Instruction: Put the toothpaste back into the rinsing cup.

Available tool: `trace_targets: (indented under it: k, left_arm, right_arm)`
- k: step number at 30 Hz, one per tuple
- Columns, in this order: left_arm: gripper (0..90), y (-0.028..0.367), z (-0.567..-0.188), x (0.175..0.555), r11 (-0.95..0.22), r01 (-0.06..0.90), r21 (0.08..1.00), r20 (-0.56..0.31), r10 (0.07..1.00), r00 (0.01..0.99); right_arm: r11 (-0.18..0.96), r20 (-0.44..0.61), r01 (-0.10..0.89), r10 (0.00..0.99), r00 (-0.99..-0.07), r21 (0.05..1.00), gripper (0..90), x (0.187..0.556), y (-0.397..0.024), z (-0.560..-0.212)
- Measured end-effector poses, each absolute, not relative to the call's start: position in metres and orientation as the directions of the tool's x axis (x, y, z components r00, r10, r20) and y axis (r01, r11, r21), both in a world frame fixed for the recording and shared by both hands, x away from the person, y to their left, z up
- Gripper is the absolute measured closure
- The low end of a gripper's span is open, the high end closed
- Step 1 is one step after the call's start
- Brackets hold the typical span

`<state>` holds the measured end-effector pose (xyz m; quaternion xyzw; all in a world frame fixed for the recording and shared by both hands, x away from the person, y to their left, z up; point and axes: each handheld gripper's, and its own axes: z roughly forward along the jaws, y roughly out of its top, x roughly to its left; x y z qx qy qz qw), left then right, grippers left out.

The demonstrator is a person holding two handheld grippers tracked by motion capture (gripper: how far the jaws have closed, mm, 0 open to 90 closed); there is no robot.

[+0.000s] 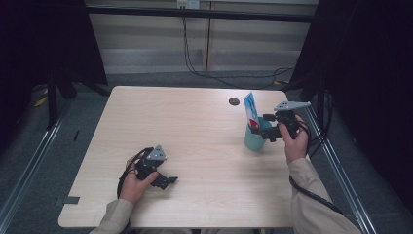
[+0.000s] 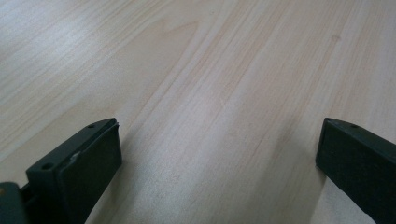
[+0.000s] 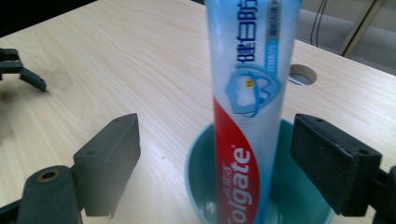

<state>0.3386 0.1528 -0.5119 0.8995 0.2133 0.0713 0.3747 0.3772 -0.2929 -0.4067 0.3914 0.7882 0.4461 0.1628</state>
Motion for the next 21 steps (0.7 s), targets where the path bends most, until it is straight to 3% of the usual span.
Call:
trace_targets:
  k: [21]
  left_arm:
    - [0.0,0.153,-0.512,0.339,-0.628,0.33,0.704,-0.031,0.437,0.899]
  right_arm:
    - [0.36,0.101,0.434,0.662,-0.743,0.826,15.6,0.35,-0.269,-0.41]
